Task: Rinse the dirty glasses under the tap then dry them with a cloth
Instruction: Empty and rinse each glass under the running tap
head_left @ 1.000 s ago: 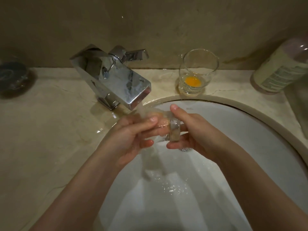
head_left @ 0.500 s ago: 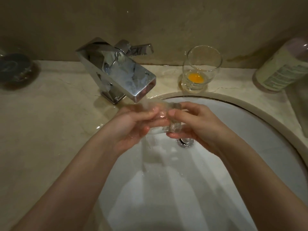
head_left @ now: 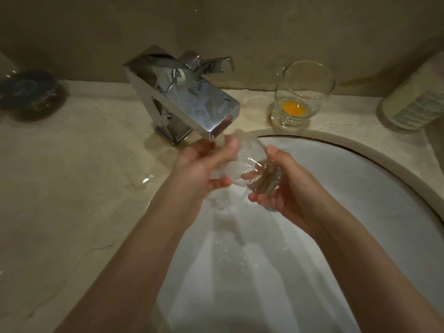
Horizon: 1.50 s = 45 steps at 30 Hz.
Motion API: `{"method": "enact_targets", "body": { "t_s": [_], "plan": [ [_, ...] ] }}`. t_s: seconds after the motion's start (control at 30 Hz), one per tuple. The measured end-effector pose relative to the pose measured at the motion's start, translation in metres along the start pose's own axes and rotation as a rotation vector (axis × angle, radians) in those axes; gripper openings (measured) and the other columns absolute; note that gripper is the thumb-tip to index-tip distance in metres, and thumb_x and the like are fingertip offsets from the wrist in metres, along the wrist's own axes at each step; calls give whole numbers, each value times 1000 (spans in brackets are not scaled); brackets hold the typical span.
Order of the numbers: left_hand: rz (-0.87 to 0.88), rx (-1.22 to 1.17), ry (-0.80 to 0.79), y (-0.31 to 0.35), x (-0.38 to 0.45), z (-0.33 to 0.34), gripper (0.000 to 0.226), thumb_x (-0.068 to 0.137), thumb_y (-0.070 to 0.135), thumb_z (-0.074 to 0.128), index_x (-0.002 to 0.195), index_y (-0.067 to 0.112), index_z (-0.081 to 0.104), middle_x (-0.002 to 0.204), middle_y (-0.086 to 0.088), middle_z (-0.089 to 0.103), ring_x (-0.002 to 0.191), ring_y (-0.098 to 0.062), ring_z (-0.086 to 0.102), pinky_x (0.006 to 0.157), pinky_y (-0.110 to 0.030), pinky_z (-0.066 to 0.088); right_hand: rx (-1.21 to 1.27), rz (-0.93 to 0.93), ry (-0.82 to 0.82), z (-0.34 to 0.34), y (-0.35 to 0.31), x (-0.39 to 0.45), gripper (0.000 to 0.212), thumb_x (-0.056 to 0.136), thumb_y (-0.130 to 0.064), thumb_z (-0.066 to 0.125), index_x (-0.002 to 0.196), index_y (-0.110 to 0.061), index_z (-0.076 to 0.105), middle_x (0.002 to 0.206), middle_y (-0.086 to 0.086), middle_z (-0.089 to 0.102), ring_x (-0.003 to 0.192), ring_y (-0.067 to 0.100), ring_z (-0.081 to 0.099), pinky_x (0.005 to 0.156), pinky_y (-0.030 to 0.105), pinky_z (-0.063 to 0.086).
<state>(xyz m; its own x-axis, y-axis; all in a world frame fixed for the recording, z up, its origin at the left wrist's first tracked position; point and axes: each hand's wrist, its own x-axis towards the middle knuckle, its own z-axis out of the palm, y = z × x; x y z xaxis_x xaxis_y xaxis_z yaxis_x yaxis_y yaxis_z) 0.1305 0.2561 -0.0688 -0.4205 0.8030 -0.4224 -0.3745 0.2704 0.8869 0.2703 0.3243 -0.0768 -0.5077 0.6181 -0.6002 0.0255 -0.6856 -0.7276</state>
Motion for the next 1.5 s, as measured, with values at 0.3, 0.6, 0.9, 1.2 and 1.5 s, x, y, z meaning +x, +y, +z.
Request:
{"method": "enact_targets", "body": {
  "t_s": [0.3, 0.6, 0.9, 1.2, 1.5],
  "plan": [
    [52, -279, 97, -31, -11, 4, 58, 71, 41, 80, 117, 9, 64, 101, -9, 73, 88, -25, 69, 72, -35, 51, 164, 115, -150, 19, 27, -3, 53, 99, -44, 38, 118, 0, 58, 82, 18, 67, 56, 21, 67, 47, 25, 53],
    [133, 56, 188, -22, -2, 10, 53, 68, 47, 83, 112, 24, 65, 103, 4, 74, 93, -14, 72, 79, -36, 59, -419, -425, 7, 31, 40, -5, 36, 89, -57, 35, 121, -73, 29, 96, -10, 69, 77, 8, 70, 57, 19, 52],
    [34, -166, 198, -44, -1, 10, 77, 67, 64, 75, 132, 29, 54, 128, -9, 64, 114, -30, 65, 88, -42, 57, -480, -449, -23, 36, 50, -1, 39, 90, -71, 32, 126, -80, 20, 114, -10, 66, 99, 15, 69, 80, 39, 59],
    [-117, -259, 60, -42, 4, 2, 94, 58, 73, 64, 136, 21, 54, 125, -9, 67, 106, -27, 69, 69, -37, 58, -177, -370, -129, 37, 52, 0, 51, 85, -61, 37, 136, -63, 30, 125, 2, 64, 80, 12, 70, 56, 26, 52],
    [6, -204, 73, -47, 0, 0, 70, 68, 71, 59, 127, 32, 58, 120, -7, 68, 99, -28, 70, 58, -34, 52, -260, -421, -139, 39, 51, -3, 42, 90, -58, 40, 127, -74, 29, 96, -1, 72, 74, 20, 68, 60, 28, 52]
  ]
}}
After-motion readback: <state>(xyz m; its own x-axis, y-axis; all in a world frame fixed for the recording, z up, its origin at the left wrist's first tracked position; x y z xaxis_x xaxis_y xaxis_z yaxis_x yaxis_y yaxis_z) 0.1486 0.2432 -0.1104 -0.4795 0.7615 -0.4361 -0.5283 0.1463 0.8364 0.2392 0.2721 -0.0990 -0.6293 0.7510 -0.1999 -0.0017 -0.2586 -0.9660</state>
